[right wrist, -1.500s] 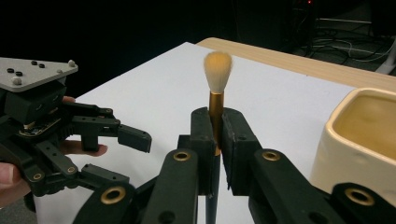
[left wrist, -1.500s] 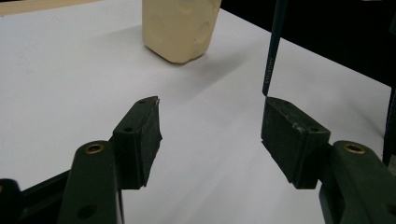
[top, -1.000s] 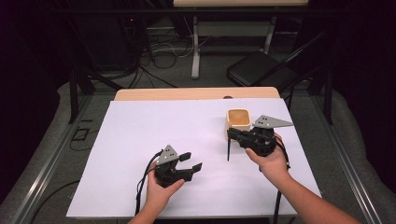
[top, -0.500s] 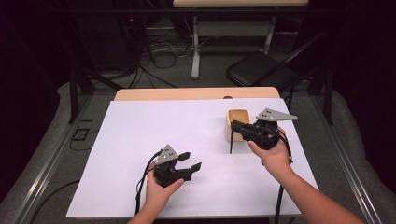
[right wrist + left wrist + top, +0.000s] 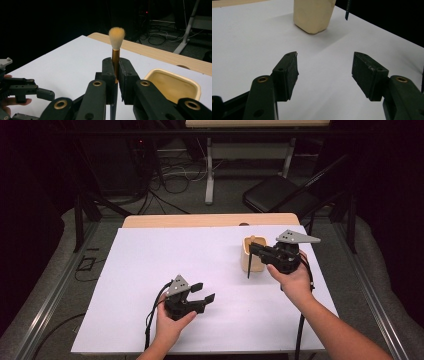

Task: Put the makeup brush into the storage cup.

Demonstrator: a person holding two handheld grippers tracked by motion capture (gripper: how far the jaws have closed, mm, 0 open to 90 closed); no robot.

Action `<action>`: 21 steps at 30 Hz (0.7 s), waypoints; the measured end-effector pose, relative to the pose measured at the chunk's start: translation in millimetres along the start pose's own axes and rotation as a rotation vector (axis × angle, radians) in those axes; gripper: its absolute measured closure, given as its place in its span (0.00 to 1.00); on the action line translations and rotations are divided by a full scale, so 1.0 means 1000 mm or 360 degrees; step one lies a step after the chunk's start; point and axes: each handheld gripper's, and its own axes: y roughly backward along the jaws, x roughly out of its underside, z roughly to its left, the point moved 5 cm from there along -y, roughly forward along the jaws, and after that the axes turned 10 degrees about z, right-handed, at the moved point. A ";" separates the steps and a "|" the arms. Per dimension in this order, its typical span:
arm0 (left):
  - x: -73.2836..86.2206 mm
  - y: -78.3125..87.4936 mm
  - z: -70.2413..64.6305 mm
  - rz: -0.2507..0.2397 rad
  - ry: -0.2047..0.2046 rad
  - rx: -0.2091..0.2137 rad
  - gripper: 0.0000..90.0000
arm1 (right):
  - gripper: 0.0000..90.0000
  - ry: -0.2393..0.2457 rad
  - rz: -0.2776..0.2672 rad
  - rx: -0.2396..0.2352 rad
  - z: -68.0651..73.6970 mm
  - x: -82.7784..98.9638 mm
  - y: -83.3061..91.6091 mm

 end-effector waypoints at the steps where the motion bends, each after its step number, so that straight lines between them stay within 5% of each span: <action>1: 0.000 0.000 0.000 0.0004 0.0000 0.0000 0.42 | 0.93 -0.0002 -0.0003 0.0002 0.000 -0.001 0.000; 21: 0.000 0.001 0.001 -0.0002 0.0005 -0.0003 0.42 | 0.93 -0.0023 -0.0048 0.0056 -0.012 -0.020 0.005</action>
